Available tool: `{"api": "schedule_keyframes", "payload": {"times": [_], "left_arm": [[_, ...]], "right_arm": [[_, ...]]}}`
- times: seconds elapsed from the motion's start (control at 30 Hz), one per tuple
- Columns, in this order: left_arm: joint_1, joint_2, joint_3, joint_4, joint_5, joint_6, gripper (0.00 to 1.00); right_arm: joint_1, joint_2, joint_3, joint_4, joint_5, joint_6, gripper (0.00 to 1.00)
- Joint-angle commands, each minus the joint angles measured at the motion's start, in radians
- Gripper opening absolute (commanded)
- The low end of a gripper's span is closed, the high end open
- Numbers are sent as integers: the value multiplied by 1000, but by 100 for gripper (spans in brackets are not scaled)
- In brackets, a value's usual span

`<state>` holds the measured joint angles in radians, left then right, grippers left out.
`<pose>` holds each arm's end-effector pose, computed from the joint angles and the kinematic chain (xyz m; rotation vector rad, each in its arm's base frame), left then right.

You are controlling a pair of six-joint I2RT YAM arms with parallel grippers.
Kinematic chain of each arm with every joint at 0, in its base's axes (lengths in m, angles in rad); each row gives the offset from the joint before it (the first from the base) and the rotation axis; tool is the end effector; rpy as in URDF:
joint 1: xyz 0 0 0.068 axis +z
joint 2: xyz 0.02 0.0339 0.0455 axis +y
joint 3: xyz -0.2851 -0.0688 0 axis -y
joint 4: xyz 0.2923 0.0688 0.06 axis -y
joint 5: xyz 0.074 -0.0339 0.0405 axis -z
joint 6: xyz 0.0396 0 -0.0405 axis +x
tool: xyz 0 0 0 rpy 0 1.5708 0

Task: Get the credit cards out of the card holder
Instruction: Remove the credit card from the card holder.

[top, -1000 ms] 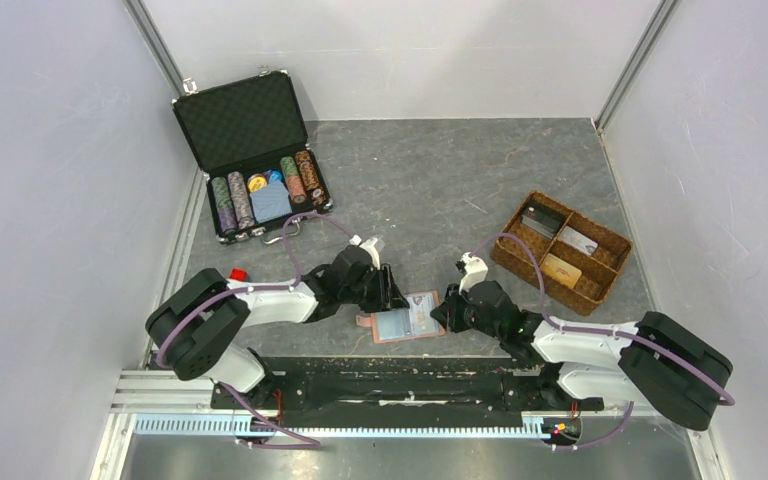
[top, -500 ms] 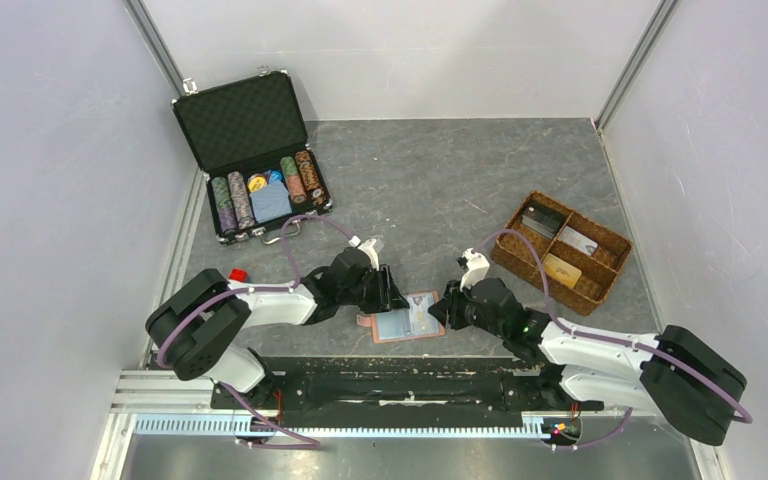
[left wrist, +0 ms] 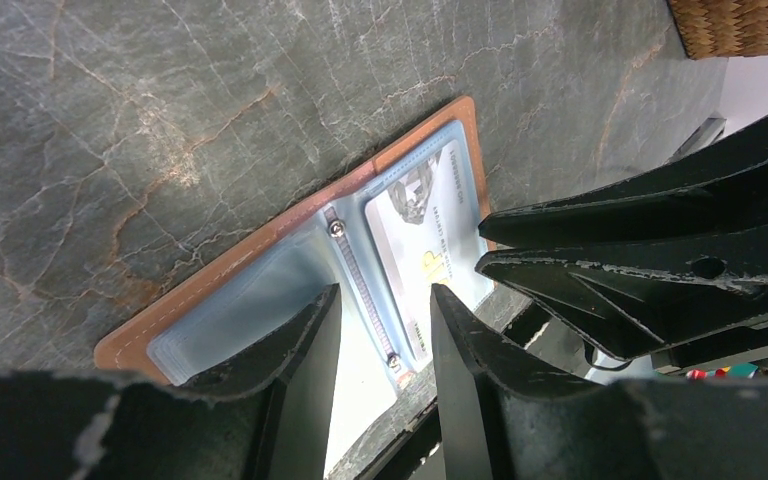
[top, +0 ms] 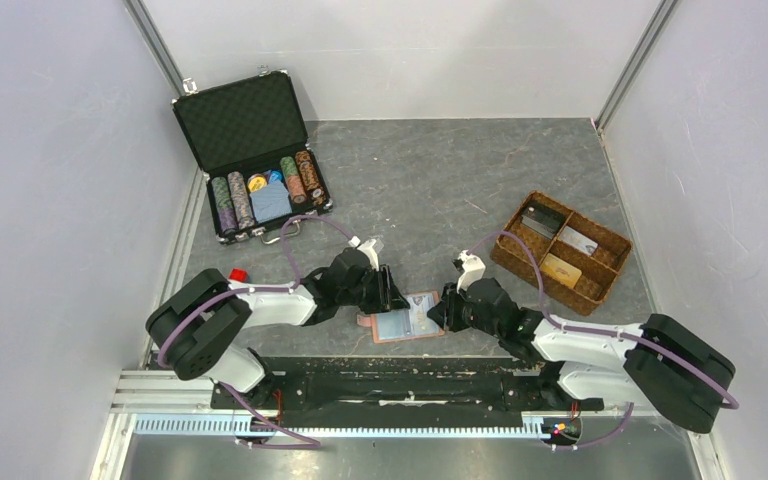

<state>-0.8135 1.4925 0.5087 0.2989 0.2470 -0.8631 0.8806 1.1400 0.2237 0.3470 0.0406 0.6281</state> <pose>0.1967 -0.2222 0.1165 0.0853 2.5070 -1.0911 0.1427 0.1703 0.1160 -0.2595 2.2440 0.8131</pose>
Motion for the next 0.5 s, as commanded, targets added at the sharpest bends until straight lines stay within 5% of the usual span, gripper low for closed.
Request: {"api": "schedule_keyframes", "payload": {"times": [0.0, 0.47], "left_arm": [[1, 15, -15, 48, 27, -36, 45], [-7, 65, -3, 89, 58, -47, 46]], "right_arm": [[1, 19, -6, 72, -13, 12, 25], [1, 44, -40, 110, -35, 47, 24]]}}
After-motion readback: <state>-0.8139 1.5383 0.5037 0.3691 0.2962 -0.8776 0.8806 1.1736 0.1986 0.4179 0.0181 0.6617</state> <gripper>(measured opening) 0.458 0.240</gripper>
